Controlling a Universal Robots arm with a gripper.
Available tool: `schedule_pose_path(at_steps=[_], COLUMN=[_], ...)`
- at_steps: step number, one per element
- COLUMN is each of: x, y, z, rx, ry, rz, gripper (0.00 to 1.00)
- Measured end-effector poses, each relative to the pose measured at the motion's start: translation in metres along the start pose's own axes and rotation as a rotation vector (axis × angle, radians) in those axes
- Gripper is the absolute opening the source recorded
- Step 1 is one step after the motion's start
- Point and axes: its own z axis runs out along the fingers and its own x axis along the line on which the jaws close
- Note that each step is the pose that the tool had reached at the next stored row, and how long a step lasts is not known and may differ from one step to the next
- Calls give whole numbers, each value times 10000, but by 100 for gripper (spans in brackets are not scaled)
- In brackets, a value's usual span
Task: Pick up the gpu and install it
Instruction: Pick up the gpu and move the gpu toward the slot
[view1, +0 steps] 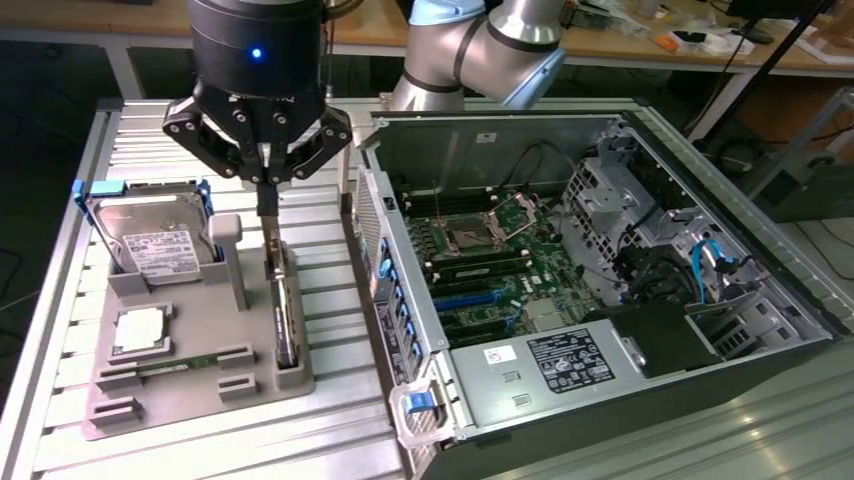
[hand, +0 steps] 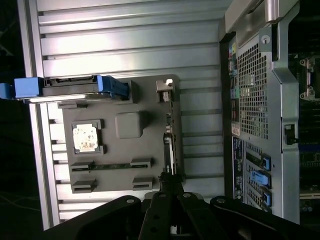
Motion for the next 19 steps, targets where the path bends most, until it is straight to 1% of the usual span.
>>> schedule_pose_path(at_steps=[12, 19], x=[8, 11], y=[-51, -87], z=[5, 8], rx=[133, 228], ry=[-9, -15], rz=[6, 10], gripper=[11, 11])
